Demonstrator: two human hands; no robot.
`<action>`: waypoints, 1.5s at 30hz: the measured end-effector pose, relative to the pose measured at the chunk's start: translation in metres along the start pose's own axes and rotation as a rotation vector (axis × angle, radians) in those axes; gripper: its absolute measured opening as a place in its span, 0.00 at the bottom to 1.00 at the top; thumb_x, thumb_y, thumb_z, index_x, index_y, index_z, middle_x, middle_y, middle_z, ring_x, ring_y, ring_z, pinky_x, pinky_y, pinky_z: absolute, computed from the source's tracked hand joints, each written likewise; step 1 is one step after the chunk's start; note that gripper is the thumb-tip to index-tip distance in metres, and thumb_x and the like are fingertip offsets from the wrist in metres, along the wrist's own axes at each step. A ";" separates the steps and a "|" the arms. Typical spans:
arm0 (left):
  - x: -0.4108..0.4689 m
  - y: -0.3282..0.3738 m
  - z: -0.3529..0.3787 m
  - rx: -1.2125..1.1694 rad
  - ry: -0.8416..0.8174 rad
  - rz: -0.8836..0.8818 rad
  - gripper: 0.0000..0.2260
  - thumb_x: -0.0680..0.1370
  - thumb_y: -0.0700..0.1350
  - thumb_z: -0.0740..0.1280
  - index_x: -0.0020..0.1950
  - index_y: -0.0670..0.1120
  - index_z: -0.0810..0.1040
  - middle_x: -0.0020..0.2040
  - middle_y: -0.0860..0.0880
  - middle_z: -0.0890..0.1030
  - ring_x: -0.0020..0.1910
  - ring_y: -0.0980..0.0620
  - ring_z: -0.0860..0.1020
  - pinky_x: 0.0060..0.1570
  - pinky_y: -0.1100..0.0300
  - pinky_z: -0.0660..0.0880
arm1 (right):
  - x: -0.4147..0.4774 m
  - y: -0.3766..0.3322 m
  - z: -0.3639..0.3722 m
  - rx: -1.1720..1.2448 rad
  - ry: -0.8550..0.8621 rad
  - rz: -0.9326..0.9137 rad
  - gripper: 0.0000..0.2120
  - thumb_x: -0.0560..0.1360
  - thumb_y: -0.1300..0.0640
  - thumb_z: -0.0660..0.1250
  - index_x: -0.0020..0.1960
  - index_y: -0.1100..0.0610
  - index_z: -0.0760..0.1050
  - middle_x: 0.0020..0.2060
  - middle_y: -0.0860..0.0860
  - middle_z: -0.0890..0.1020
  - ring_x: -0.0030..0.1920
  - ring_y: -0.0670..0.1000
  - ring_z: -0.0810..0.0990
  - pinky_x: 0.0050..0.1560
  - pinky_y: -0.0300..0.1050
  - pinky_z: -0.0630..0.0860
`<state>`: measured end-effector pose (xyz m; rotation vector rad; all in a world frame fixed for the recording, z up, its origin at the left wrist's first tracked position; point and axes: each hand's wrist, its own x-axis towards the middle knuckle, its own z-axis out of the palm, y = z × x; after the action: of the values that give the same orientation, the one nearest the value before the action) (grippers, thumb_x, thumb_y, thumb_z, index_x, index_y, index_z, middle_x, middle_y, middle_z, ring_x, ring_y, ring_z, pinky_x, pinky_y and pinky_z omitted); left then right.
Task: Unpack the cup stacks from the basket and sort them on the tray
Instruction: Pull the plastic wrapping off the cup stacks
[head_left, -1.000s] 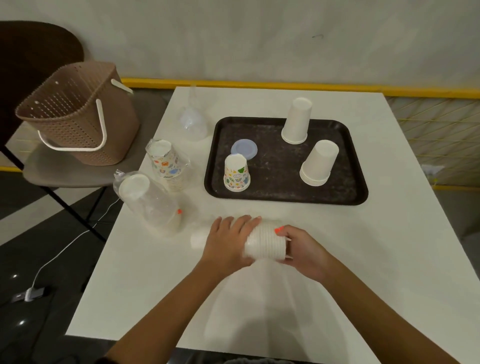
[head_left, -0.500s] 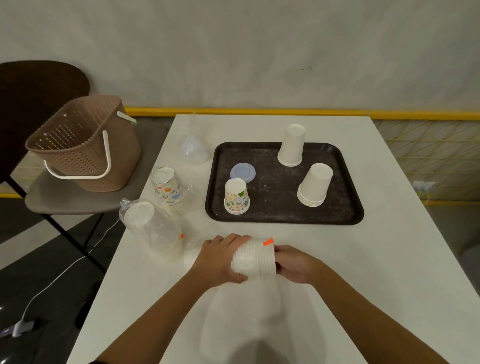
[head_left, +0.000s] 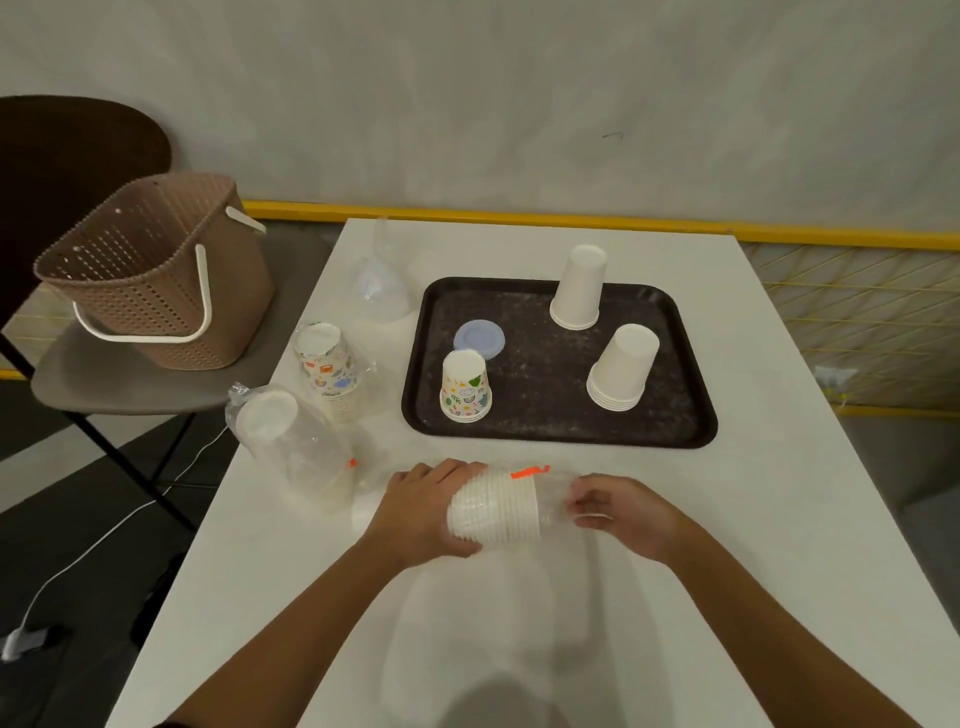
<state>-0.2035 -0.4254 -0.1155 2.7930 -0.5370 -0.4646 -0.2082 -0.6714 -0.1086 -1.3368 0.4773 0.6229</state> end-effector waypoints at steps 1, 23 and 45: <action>0.000 0.000 -0.001 0.002 -0.009 0.002 0.39 0.66 0.63 0.71 0.72 0.58 0.56 0.69 0.57 0.66 0.66 0.53 0.66 0.66 0.55 0.61 | -0.002 -0.001 -0.005 0.016 0.027 -0.034 0.11 0.74 0.66 0.59 0.35 0.61 0.75 0.34 0.54 0.78 0.39 0.51 0.76 0.45 0.43 0.73; -0.017 -0.015 0.001 0.263 0.059 -0.077 0.53 0.54 0.62 0.78 0.72 0.52 0.56 0.60 0.48 0.77 0.55 0.44 0.79 0.57 0.45 0.73 | -0.018 -0.018 -0.012 -0.227 0.099 -0.265 0.05 0.74 0.61 0.67 0.39 0.60 0.78 0.30 0.52 0.81 0.37 0.50 0.80 0.44 0.38 0.77; -0.031 0.014 -0.067 -1.178 -0.370 -0.368 0.31 0.54 0.63 0.69 0.56 0.56 0.78 0.52 0.53 0.82 0.52 0.52 0.80 0.54 0.55 0.75 | -0.020 -0.006 0.013 -0.562 0.165 -0.327 0.06 0.78 0.56 0.61 0.42 0.52 0.72 0.42 0.46 0.82 0.50 0.49 0.80 0.54 0.41 0.72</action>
<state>-0.2120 -0.4128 -0.0422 1.6449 0.1939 -0.9783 -0.2195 -0.6620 -0.0885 -1.9629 0.2076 0.3846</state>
